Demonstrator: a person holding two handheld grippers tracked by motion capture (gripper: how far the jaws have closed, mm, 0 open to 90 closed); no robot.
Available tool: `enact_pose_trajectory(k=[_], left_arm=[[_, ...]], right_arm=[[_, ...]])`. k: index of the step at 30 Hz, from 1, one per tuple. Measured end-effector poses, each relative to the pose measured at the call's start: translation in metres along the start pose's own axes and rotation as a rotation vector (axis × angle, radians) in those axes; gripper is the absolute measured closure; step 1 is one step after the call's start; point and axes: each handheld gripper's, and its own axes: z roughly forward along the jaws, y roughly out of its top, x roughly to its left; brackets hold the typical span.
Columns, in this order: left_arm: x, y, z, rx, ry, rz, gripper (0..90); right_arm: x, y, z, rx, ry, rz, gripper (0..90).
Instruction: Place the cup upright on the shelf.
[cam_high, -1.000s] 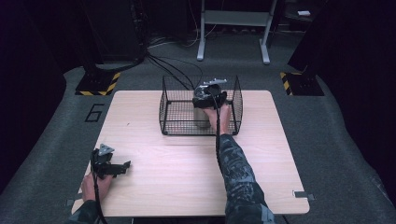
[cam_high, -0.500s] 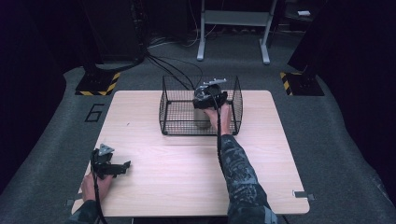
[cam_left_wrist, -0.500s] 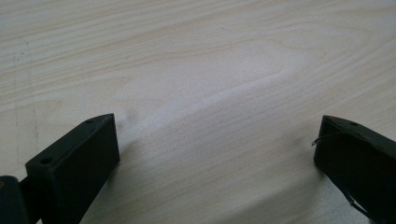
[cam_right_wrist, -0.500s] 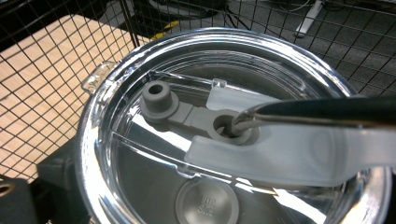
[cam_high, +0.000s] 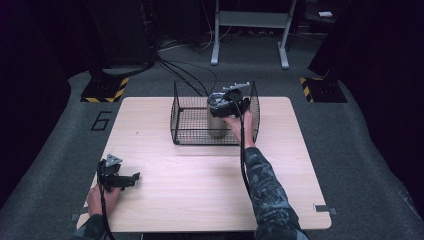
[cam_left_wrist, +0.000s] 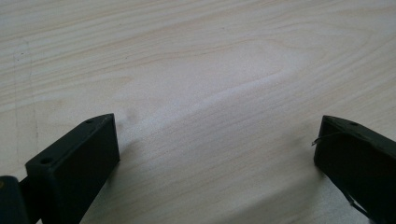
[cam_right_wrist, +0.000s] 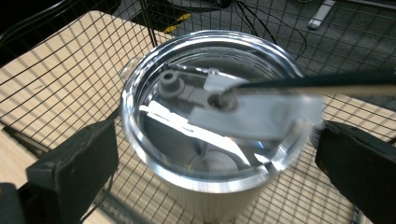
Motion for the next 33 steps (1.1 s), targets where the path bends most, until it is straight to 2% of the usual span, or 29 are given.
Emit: enact_pose_trajectory(k=[11,12,18,21,22,27,28,29,30,33], left_arm=[[0.0,0.0,-0.001,0.012,-0.004,0.004,0.0],[0.0,0.0,-0.001,0.008,-0.003,0.003,0.0],[0.0,0.0,0.0,0.003,-0.001,0.002,0.0],[0.0,0.0,0.0,-0.001,0.002,0.0,0.0],[0.0,0.0,0.0,-0.001,0.002,0.0,0.0],[0.0,0.0,0.0,0.002,0.0,0.001,0.0],[0.0,0.0,0.0,0.002,0.0,0.001,0.0],[0.0,0.0,0.0,0.002,0.0,0.001,0.0],[0.0,0.0,0.0,0.002,0.0,0.001,0.0],[0.0,0.0,0.0,0.001,0.0,0.0,0.0]], right_arm=[[0.009,-0.014,-0.059,-0.034,0.03,-0.086,0.0],[0.009,-0.014,-0.059,-0.034,0.03,-0.086,0.0],[0.013,-0.027,-0.091,-0.045,0.04,-0.115,0.0],[0.012,-0.038,-0.113,-0.056,0.033,-0.125,0.0],[0.012,-0.038,-0.113,-0.056,0.033,-0.125,0.0],[0.006,-0.061,-0.146,-0.076,0.003,-0.142,0.0],[0.006,-0.061,-0.146,-0.076,0.003,-0.142,0.0],[0.005,-0.069,-0.156,-0.079,-0.004,-0.137,0.0],[0.005,-0.069,-0.156,-0.079,-0.004,-0.137,0.0],[-0.001,-0.086,-0.173,-0.085,-0.03,-0.129,0.0]])
